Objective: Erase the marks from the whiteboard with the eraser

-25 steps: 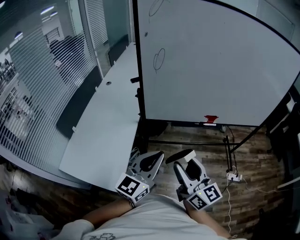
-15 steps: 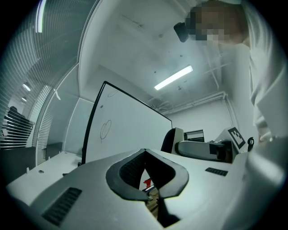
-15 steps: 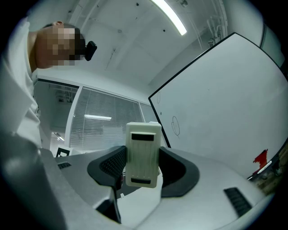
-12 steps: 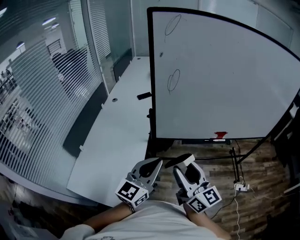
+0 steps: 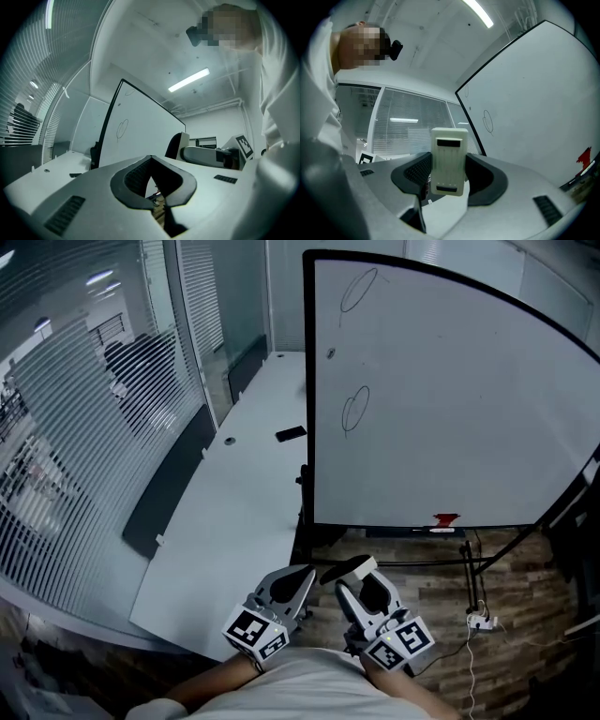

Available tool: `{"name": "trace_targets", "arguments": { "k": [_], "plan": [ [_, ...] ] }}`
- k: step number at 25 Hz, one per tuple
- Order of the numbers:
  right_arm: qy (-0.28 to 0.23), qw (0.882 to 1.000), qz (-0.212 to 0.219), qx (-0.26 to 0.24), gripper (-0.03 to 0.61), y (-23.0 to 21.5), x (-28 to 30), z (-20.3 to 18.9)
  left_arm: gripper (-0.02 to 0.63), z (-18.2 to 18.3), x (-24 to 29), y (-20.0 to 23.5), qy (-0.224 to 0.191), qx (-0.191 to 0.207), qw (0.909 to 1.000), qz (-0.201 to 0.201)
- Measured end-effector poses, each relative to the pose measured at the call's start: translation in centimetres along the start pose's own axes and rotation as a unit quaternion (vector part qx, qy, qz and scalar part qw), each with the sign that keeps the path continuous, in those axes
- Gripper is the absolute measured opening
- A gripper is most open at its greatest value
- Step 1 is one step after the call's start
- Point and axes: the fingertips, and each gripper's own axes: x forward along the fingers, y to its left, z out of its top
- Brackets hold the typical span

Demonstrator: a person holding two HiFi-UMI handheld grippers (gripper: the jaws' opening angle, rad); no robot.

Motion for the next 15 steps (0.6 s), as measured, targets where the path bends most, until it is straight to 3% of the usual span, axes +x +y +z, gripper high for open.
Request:
{"name": "trace_targets", "arguments": {
  "k": [9,15],
  "plan": [
    [0.016,1.000,0.027,0.006,0.235,-4.6,0.8,0.9,0.008,-1.1,4.6,-0.3,0.011,-0.002,0.9999,0.009],
    [0.008,1.000,0.027,0.003,0.235,-10.2,0.0,3.8,0.008,-1.3,10.3,-1.7,-0.001,0.000,1.0000,0.008]
  ]
}}
